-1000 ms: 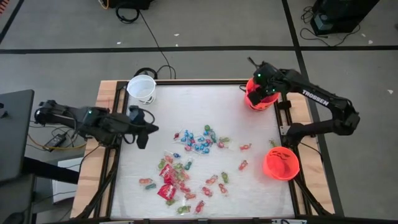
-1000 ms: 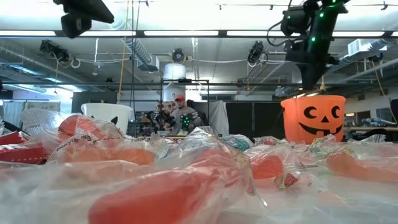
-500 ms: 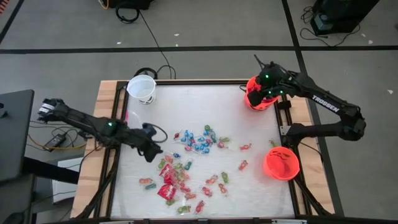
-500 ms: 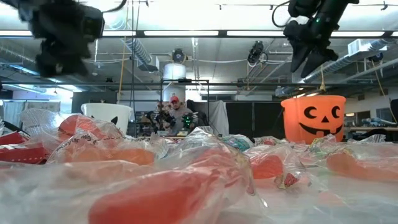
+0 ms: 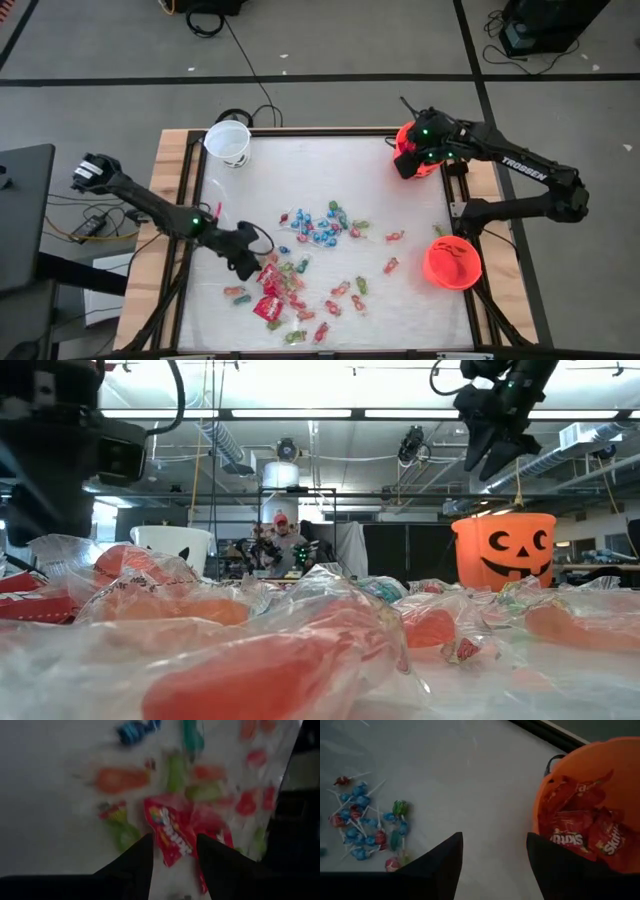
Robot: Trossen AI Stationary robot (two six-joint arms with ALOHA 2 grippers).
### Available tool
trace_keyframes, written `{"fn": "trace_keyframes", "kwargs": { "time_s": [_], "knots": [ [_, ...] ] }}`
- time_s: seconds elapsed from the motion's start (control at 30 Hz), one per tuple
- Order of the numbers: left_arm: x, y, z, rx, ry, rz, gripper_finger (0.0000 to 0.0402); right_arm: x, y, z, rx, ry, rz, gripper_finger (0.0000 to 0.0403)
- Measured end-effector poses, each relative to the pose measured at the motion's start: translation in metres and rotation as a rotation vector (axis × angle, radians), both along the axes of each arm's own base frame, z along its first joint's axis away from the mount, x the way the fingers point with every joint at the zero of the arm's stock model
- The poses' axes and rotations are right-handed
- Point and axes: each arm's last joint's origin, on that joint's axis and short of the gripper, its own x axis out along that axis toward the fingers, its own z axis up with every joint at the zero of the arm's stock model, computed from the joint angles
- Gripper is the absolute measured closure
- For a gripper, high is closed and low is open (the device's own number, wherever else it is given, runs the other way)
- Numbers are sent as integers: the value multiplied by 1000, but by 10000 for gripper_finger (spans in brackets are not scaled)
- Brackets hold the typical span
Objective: Sort candy by brand, put in halloween buckets
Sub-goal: Put the red candy into the top orange bucket
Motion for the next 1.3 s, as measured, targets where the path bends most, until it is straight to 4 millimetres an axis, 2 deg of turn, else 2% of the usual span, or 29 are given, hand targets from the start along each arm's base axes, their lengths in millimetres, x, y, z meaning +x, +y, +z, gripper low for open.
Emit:
{"fn": "trace_keyframes", "kwargs": {
  "time_s": [0.2,0.37,0.5,0.57,0.63,0.7,0.77,0.87,1.0,1.17,1.3],
  "knots": [
    [14,-16,-16,-29,-9,-67,245,2,3,0,2,-2,4,174],
    [18,-19,-37,-12,86,-44,245,3,4,0,-6,2,4,174],
    [21,-21,-45,-17,126,-24,248,3,4,0,-6,3,5,174],
    [21,-21,-46,-20,133,-16,265,3,4,0,-6,3,5,174],
    [21,-21,-46,-14,137,-15,303,3,4,0,-6,2,6,174],
    [21,-20,-42,-3,117,-27,358,3,4,0,-3,-1,0,174],
    [22,-19,-40,12,102,-19,383,4,5,1,5,-19,-19,174],
    [24,-14,-35,77,63,14,380,12,8,2,20,-84,-14,174],
    [36,-6,-18,120,-32,64,382,33,16,-1,99,-247,84,176],
    [59,9,13,279,-195,65,385,74,34,-12,173,-457,248,178],
    [77,21,41,454,-280,16,385,108,52,-24,214,-547,314,180]
  ]
}}
